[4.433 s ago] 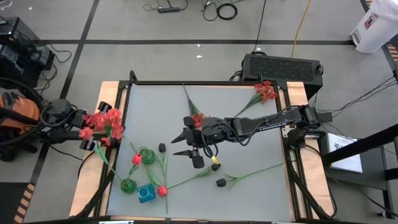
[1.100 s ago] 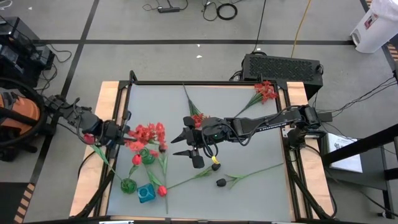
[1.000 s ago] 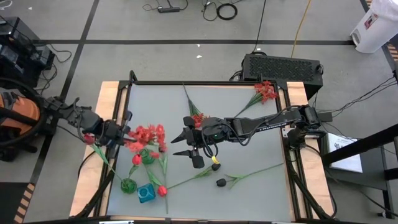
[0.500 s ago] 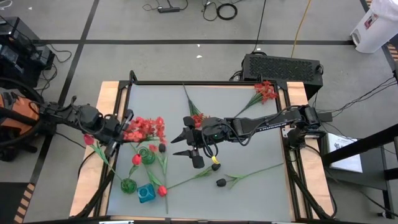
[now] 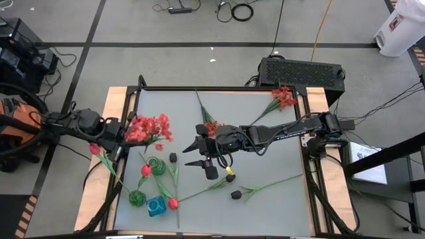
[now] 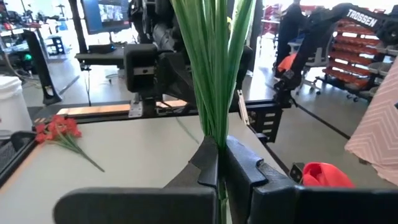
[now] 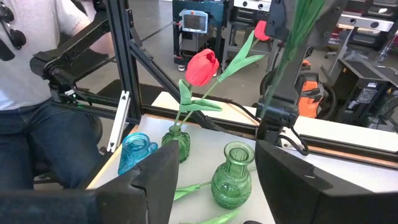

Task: Sort flowers into vase by color
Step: Put the bottom orange flowers into the top green vase

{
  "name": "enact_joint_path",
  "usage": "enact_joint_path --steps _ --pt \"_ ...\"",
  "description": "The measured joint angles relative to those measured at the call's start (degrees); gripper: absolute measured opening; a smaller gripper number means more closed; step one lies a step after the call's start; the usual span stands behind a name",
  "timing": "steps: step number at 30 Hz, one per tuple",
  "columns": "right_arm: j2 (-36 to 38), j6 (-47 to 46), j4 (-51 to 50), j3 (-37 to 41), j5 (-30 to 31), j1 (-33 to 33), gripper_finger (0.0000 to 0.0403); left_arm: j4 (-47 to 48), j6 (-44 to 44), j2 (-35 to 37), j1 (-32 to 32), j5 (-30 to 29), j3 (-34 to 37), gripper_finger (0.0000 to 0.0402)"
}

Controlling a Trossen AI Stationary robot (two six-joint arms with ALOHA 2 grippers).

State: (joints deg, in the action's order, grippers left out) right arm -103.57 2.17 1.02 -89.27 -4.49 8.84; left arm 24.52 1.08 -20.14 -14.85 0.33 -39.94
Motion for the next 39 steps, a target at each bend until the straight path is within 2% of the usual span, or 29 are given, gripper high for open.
enact_joint_path --steps 4,8,12,16,33,39 --pt "0.0 0.0 0.0 0.02 0.0 0.0 0.0203 0.03 -0.03 0.0 0.0 -0.5 0.0 0.0013" --pt "0.0 0.0 0.0 0.02 0.0 0.0 0.0203 0.06 -2.49 0.73 0.0 -0.63 0.06 0.0035" --pt "0.0 0.0 -0.02 0.02 0.0 0.0 0.0203 -5.48 -4.82 3.32 0.0 -0.86 3.19 0.0045" --pt "0.0 0.0 -0.02 0.02 0.0 0.0 0.0203 -12.46 -4.81 6.72 -0.16 -0.88 7.9 0.0039" --pt "0.0 0.0 0.0 0.02 0.0 0.0 0.0203 -13.73 -4.39 14.95 -0.17 -0.73 17.17 0.0029" --pt "0.0 0.0 -0.01 0.02 0.0 0.0 0.0203 -13.88 -4.35 17.19 -0.17 2.65 18.76 0.0029"
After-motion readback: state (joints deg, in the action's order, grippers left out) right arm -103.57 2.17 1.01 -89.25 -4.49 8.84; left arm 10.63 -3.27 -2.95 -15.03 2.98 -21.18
